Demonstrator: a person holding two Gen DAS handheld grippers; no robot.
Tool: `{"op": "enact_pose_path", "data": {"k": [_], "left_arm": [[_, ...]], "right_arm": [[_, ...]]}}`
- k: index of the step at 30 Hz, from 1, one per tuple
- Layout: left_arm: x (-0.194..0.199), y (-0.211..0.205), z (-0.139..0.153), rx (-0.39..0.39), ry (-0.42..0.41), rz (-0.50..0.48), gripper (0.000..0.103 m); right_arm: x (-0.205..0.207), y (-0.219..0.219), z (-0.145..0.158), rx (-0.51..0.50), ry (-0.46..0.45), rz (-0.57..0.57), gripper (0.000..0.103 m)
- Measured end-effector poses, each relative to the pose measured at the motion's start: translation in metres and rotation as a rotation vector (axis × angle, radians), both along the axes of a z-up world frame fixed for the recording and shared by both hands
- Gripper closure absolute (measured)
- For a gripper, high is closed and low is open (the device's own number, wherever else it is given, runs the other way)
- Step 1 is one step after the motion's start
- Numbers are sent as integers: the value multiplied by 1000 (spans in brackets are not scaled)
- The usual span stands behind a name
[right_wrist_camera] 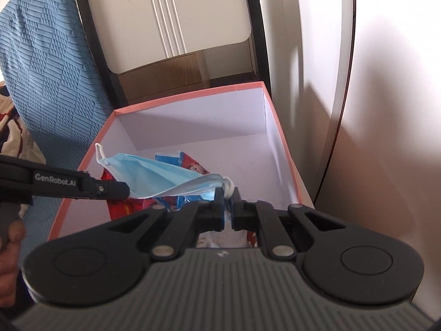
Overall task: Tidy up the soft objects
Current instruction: 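Open both tools to drop the red packet and mask into the box, then withdraw both open tools upward from the pink box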
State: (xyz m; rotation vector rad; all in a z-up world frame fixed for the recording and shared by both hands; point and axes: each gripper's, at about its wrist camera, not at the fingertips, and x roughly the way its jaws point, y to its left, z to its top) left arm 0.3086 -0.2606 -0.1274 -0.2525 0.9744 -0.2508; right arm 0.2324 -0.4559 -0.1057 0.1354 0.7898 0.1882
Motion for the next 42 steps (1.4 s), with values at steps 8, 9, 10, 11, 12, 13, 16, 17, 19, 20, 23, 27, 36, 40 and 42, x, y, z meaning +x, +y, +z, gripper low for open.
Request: {"op": "enact_pose_path", "data": {"k": [8, 9, 10, 11, 12, 13, 16, 17, 19, 20, 23, 27, 36, 40, 42], "left_arm": [[-3, -3, 4, 35, 0, -8, 50], [-5, -2, 6, 40, -9, -4, 41], [-7, -2, 9, 41, -22, -4, 40], [-9, -1, 13, 41, -30, -6, 40], [-11, 0, 16, 40, -37, -7, 40], [-13, 1, 21, 38, -47, -9, 40], [-21, 4, 39, 45, -93, -13, 40], [-24, 6, 47, 44, -111, -15, 40], [-33, 9, 64, 43, -150, -19, 40], [-38, 11, 72, 45, -171, -20, 40], [-53, 17, 98, 41, -230, -23, 40], [-75, 24, 128, 26, -296, -24, 40], [-130, 48, 164, -11, -371, -26, 40], [-156, 59, 165, -16, -382, -39, 40], [-167, 63, 163, -5, -385, -46, 40]], "right_arm": [[3, -4, 5, 0, 4, -9, 89], [3, -5, 7, 6, 6, -12, 80], [2, -6, 9, 11, 1, -14, 73], [1, -8, 12, 16, -7, -16, 63], [0, -8, 16, 17, -19, -14, 62], [-2, -8, 20, 15, -30, -11, 63], [-6, -7, 36, 18, -60, -5, 63], [-7, -6, 43, 18, -71, -3, 63], [-11, -5, 57, 22, -101, -1, 63], [-14, -5, 65, 27, -115, 0, 63], [-24, -3, 87, 31, -164, 0, 63], [-40, 0, 112, 33, -215, 4, 63], [-78, 7, 138, 29, -266, 6, 63], [-98, 5, 138, 38, -262, -10, 63], [-108, 7, 136, 36, -258, -19, 63]]}}
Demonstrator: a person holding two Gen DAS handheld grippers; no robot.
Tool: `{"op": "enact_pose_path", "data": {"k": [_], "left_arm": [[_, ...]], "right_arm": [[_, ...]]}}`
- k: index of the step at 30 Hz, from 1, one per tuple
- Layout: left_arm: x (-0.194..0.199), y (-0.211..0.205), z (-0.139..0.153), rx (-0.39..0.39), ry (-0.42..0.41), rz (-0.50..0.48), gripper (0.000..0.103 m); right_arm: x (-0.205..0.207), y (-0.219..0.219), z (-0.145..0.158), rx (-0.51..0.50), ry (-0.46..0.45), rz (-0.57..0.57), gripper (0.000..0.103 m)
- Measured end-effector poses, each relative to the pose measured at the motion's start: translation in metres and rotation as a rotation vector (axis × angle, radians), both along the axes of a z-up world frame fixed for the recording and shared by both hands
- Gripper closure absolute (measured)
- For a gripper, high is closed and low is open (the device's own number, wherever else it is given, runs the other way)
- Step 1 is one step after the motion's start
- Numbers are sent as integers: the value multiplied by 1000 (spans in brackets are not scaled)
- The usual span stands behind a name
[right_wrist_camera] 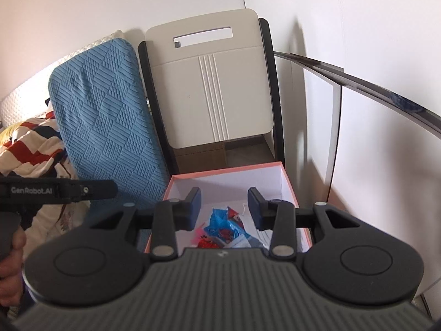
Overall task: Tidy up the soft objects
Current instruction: 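Withdraw both open tools upward from the pink box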
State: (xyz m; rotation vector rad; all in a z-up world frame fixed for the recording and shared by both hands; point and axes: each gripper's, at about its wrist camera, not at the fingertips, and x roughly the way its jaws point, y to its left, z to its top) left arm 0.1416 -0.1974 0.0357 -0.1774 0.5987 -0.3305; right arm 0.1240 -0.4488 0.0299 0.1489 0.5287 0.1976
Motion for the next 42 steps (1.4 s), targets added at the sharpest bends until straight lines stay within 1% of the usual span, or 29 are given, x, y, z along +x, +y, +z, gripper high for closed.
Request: {"op": "enact_pose_path", "data": {"k": [3, 9, 15, 21, 23, 26, 28, 29, 30, 31, 32, 33, 37, 42], "left_arm": [[-12, 5, -6, 6, 6, -12, 40], [-30, 14, -24, -12, 35, -23, 40], [-42, 23, -40, -18, 72, -27, 40], [-49, 29, -47, -15, 90, -24, 40], [-50, 30, -48, -13, 91, -24, 38], [-51, 33, -49, -11, 91, -8, 32], [-50, 34, -49, -8, 90, 1, 24], [-50, 35, -49, -5, 86, 3, 21], [-50, 35, -49, -1, 82, 4, 16], [-50, 35, -49, 4, 82, 7, 11], [-49, 35, -49, 10, 84, 12, 9], [-49, 36, -49, 13, 85, 13, 7], [-46, 36, -51, 23, 91, 21, 4], [-44, 34, -52, 25, 100, 15, 2]], "right_arm": [[-18, 2, -6, 1, 18, -12, 63], [-44, 8, -26, -14, 78, -36, 63], [-61, 12, -35, -12, 112, -63, 63], [-71, 24, -40, -28, 132, -50, 63], [-72, 28, -43, -30, 139, -43, 63], [-72, 32, -45, -38, 143, -41, 63], [-70, 33, -46, -49, 146, -44, 62], [-70, 33, -46, -53, 149, -48, 54], [-69, 33, -46, -58, 148, -55, 37], [-69, 32, -46, -61, 143, -63, 29], [-69, 31, -45, -63, 137, -71, 15], [-69, 30, -45, -64, 130, -78, 11], [-65, 27, -47, -75, 142, -92, 11], [-64, 26, -49, -58, 155, -102, 11]]}}
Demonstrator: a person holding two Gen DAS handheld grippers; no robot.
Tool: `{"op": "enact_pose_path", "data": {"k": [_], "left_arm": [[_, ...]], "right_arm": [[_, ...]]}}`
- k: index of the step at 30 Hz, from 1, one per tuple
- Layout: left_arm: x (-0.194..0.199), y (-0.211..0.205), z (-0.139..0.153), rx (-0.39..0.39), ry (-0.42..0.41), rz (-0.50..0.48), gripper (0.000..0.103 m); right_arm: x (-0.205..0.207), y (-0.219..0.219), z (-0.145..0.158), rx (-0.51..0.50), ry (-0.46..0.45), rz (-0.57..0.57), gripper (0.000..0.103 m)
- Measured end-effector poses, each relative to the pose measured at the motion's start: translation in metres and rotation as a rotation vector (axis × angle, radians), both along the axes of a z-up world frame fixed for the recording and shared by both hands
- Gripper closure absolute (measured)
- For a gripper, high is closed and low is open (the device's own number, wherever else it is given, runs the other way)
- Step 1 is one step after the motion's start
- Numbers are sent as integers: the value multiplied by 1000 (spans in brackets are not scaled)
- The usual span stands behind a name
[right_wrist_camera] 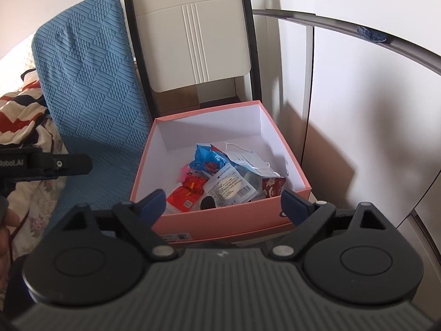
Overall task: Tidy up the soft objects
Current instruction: 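Withdraw both open tools upward from the pink box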
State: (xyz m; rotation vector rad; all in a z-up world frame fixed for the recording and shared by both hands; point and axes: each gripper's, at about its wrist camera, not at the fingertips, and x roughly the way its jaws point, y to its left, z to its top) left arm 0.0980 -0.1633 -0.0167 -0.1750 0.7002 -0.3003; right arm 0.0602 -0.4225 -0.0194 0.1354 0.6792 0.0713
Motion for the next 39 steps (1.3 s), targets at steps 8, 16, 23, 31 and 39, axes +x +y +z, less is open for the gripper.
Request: {"op": "enact_pose_path", "data": {"k": [8, 16, 23, 31, 39], "left_arm": [[2, 3, -2, 11, 18, 21, 1], [1, 7, 0, 18, 16, 31, 1], [0, 7, 0, 15, 12, 26, 1], [1, 6, -1, 10, 13, 23, 0], [0, 5, -3, 8, 13, 21, 0]], "right_arm": [[0, 4, -2, -7, 2, 6, 8], [2, 2, -3, -9, 8, 3, 0], [1, 2, -3, -13, 12, -2, 0], [2, 3, -5, -4, 24, 4, 0], [3, 2, -5, -3, 26, 2, 0]]}}
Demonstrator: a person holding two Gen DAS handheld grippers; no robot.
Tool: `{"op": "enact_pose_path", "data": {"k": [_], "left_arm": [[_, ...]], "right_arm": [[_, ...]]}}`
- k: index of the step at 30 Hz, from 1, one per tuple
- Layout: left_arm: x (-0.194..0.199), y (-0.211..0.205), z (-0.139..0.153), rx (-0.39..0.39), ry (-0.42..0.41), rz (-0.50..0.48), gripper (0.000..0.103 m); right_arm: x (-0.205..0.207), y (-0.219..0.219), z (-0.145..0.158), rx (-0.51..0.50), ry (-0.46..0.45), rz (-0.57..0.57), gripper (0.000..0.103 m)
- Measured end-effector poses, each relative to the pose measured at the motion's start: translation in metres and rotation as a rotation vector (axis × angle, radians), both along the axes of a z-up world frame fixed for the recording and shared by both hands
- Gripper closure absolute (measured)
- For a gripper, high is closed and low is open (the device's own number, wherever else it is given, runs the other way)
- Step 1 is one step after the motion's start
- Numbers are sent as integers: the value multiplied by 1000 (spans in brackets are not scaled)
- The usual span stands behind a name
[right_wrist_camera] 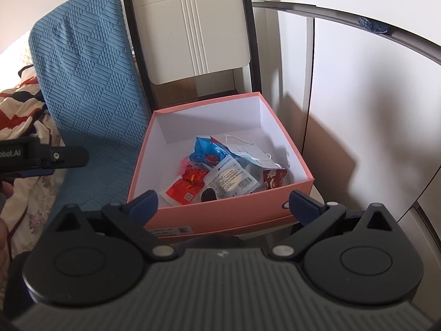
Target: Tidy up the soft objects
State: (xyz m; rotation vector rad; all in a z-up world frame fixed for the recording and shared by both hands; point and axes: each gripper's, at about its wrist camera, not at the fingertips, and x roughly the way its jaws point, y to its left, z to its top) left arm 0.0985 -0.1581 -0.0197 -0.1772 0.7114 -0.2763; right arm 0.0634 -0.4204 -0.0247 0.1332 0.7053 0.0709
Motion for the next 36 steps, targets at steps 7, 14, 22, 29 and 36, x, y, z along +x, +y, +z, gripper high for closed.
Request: {"op": "enact_pose_path", "data": {"k": [7, 14, 22, 29, 36], "left_arm": [[0, -1, 0, -1, -1, 0, 0], [-1, 0, 0, -5, -4, -1, 0], [-2, 2, 2, -10, -4, -3, 0], [-3, 1, 1, -11, -4, -3, 0], [-3, -1, 1, -8, -6, -3, 0]], "right_arm": [[1, -1, -1, -3, 0, 1, 0], [0, -1, -1, -4, 0, 0, 0], [0, 0, 0, -6, 1, 0, 0], [-1, 0, 0, -5, 0, -2, 0], [-2, -1, 0, -9, -1, -2, 0]]}}
